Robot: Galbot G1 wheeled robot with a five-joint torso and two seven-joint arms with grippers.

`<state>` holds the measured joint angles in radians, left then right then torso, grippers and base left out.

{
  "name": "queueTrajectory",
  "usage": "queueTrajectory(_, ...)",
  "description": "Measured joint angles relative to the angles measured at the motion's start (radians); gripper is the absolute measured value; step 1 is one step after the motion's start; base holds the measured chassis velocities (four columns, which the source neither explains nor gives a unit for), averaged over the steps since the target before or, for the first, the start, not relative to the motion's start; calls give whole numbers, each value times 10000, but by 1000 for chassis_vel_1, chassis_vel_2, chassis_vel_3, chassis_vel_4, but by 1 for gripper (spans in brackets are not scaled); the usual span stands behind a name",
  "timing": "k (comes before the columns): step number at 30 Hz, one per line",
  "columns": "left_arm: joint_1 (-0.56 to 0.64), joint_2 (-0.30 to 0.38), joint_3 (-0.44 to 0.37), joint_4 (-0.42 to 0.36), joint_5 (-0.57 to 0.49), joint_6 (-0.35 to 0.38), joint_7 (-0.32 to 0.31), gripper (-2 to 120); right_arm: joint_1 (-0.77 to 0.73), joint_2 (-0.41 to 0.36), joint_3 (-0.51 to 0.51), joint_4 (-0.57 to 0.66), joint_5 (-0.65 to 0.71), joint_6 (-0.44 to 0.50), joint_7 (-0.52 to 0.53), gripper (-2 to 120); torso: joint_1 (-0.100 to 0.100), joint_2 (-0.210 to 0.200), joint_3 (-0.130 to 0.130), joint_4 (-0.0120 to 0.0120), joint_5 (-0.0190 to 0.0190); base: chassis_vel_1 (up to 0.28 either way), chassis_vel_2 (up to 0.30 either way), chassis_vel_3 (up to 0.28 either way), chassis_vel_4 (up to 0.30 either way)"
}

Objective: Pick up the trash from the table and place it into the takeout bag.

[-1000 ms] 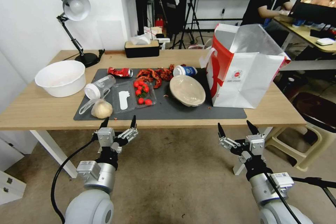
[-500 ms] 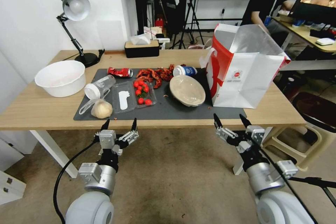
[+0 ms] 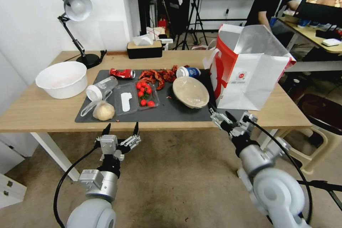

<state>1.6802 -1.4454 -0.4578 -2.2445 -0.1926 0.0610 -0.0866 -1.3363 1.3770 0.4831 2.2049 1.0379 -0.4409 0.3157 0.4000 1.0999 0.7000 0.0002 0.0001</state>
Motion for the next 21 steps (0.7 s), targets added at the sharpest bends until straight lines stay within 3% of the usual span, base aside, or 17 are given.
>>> queueTrajectory(5, 11, 24, -50, -8, -9, -14, -17, 100, 740, 161, -345, -525, 681, -184, 894, 100, 1, 0, 1, -1, -2, 0, 0, 0, 0)
queueTrajectory(21, 11, 64, -87, 243, -62, -431, 119, 100, 2303, 657, -927, -1765, 2281, -203, 2208, 96, 0, 0, 0, -2, -3, 0, 0, 0, 0)
